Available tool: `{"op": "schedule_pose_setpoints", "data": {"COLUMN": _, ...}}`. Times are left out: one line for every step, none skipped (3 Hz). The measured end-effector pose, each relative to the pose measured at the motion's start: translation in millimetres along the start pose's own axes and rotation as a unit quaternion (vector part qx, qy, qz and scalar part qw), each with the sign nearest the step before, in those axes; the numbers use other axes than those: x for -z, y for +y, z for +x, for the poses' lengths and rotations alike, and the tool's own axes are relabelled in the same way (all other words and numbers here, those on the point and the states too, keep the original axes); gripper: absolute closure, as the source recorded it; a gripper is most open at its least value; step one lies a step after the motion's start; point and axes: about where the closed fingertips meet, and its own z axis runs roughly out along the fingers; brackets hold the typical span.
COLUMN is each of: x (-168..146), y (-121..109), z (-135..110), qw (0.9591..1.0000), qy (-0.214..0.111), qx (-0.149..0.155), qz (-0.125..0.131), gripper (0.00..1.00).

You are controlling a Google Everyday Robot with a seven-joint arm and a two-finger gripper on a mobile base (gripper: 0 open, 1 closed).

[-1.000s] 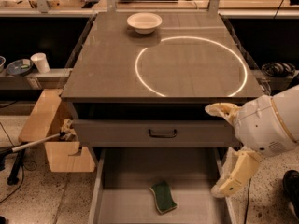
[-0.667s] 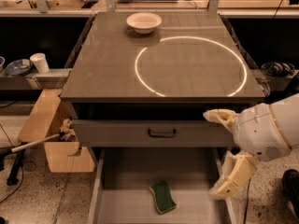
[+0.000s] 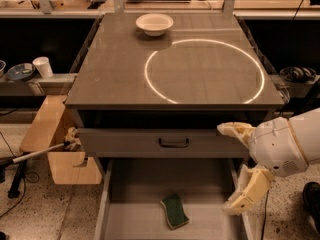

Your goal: Pick sponge from middle drawer and place on counter

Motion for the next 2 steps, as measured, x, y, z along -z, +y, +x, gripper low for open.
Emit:
{"op": "schedule_pose_setpoints", "data": {"x": -8.1, "y": -20.9, "z": -3.4, "qw": 0.9996, "qy": 0.000, "qx": 0.010, "qz": 0.025, "gripper": 0.00}}
{"op": "schedule_pose_setpoints", "data": {"x": -8.5, "y": -20.7, "z": -3.1, "qw": 0.9996, "qy": 0.000, "qx": 0.011, "qz": 0.025, "gripper": 0.00}}
